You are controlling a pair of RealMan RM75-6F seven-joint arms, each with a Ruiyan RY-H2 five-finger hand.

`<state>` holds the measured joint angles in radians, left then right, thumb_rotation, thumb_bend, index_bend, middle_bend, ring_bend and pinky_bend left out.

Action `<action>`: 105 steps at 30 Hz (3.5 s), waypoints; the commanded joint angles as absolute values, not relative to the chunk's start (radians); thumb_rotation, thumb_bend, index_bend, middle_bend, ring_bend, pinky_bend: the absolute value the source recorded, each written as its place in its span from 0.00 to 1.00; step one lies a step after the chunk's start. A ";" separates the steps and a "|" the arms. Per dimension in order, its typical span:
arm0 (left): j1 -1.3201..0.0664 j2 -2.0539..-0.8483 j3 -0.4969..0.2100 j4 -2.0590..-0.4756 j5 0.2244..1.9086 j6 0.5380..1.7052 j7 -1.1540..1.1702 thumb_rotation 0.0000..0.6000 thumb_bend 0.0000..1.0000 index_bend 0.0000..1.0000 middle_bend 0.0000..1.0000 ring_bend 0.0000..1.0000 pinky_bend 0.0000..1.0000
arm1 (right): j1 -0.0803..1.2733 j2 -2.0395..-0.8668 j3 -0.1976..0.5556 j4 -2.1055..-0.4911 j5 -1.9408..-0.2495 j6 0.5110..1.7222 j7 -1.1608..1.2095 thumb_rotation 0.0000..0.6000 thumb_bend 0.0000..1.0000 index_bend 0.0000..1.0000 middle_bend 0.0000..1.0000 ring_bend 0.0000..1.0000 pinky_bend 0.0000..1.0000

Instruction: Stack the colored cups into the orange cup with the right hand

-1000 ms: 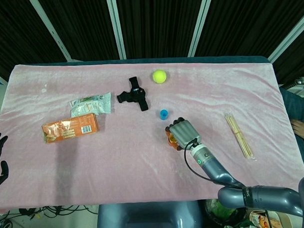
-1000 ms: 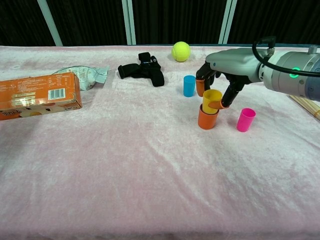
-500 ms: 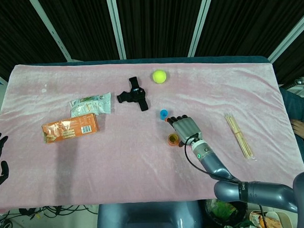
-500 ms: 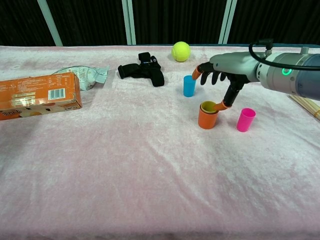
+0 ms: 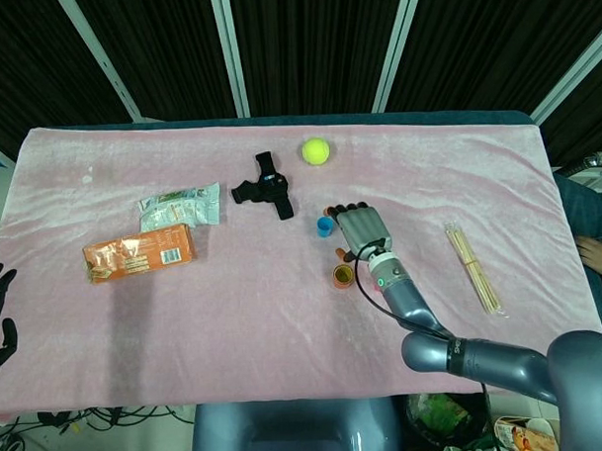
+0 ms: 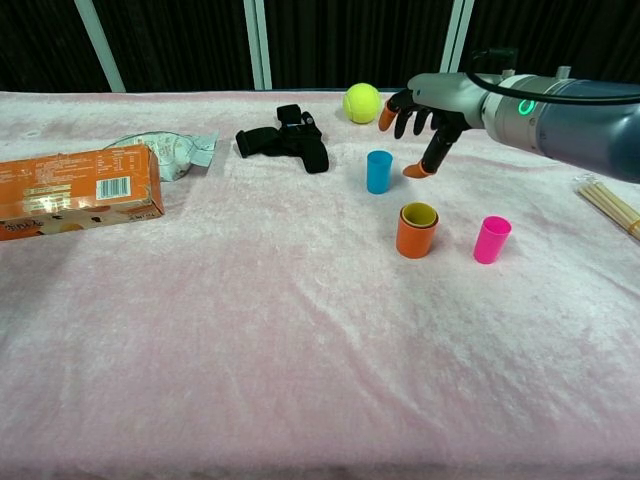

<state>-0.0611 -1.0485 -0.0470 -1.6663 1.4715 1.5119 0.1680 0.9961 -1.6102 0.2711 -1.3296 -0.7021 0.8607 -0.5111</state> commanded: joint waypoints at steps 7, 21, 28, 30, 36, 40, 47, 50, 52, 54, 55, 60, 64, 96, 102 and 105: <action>-0.066 -1.053 -0.042 -1.663 1.473 1.499 0.175 1.00 0.71 0.06 0.02 0.00 0.01 | 1.049 -1.727 0.290 -1.100 -0.712 0.781 -0.450 1.00 0.23 0.26 0.25 0.23 0.21; -0.064 -1.052 -0.043 -1.666 1.468 1.502 0.180 1.00 0.71 0.06 0.01 0.00 0.01 | 1.080 -1.806 0.301 -0.952 -0.792 0.718 -0.362 1.00 0.24 0.32 0.33 0.23 0.21; -0.064 -1.050 -0.044 -1.667 1.464 1.502 0.177 1.00 0.71 0.05 0.01 0.00 0.01 | 1.083 -1.828 0.299 -0.890 -0.799 0.692 -0.352 1.00 0.26 0.35 0.36 0.23 0.21; -0.064 -1.050 -0.045 -1.667 1.463 1.501 0.178 1.00 0.71 0.06 0.01 0.00 0.01 | 1.084 -1.835 0.298 -0.878 -0.804 0.685 -0.348 1.00 0.28 0.36 0.37 0.23 0.21; -0.064 -1.048 -0.045 -1.667 1.461 1.500 0.179 1.00 0.71 0.05 0.01 0.00 0.01 | 1.088 -1.854 0.301 -0.848 -0.818 0.670 -0.336 1.00 0.35 0.41 0.43 0.24 0.21; -0.064 -1.048 -0.045 -1.667 1.461 1.501 0.178 1.00 0.71 0.06 0.01 0.00 0.01 | 1.089 -1.868 0.301 -0.827 -0.832 0.671 -0.330 1.00 0.35 0.47 0.46 0.26 0.21; -0.064 -1.048 -0.045 -1.667 1.460 1.500 0.176 1.00 0.71 0.05 0.01 0.00 0.01 | 1.079 -1.857 0.314 -0.847 -0.850 0.696 -0.317 1.00 0.36 0.50 0.47 0.26 0.21; -0.064 -1.048 -0.045 -1.667 1.461 1.500 0.176 1.00 0.71 0.06 0.01 0.00 0.01 | 1.061 -1.812 0.318 -0.928 -0.858 0.715 -0.317 1.00 0.36 0.50 0.47 0.26 0.21; -0.064 -1.048 -0.045 -1.667 1.462 1.500 0.175 1.00 0.71 0.06 0.01 0.00 0.01 | 1.042 -1.761 0.314 -1.018 -0.862 0.737 -0.334 1.00 0.36 0.50 0.47 0.27 0.21; -0.064 -1.048 -0.044 -1.667 1.462 1.500 0.176 1.00 0.71 0.06 0.01 0.00 0.01 | 1.024 -1.709 0.306 -1.110 -0.869 0.765 -0.359 1.00 0.36 0.50 0.47 0.27 0.21; -0.065 -1.048 -0.044 -1.667 1.462 1.499 0.177 1.00 0.71 0.06 0.01 0.00 0.01 | 1.014 -1.682 0.303 -1.160 -0.871 0.781 -0.370 1.00 0.36 0.50 0.47 0.27 0.21; -0.065 -1.049 -0.041 -1.668 1.468 1.499 0.179 1.00 0.71 0.05 0.01 0.00 0.01 | 0.965 -1.553 0.296 -1.391 -0.846 0.843 -0.412 1.00 0.36 0.50 0.47 0.27 0.21; -0.065 -1.049 -0.040 -1.669 1.472 1.502 0.180 1.00 0.71 0.06 0.01 0.00 0.01 | 0.937 -1.465 0.277 -1.538 -0.810 0.874 -0.451 1.00 0.36 0.50 0.47 0.27 0.21; -0.063 -1.049 -0.043 -1.668 1.468 1.504 0.186 1.00 0.71 0.06 0.01 0.00 0.01 | 0.829 -1.426 0.143 -1.710 -0.945 1.023 -0.493 1.00 0.36 0.50 0.48 0.27 0.21; -0.063 -1.049 -0.044 -1.667 1.465 1.504 0.186 1.00 0.71 0.06 0.01 0.00 0.01 | 0.830 -1.441 0.142 -1.681 -0.938 1.005 -0.487 1.00 0.36 0.50 0.48 0.27 0.21; -0.063 -1.049 -0.044 -1.667 1.464 1.504 0.187 1.00 0.71 0.06 0.01 0.00 0.01 | 0.830 -1.447 0.144 -1.671 -0.939 1.000 -0.480 1.00 0.36 0.50 0.48 0.27 0.21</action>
<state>-0.0628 -1.0492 -0.0437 -1.6670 1.4642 1.5044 0.1865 0.8300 -1.4463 0.1433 -1.6723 -0.9392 1.0006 -0.4803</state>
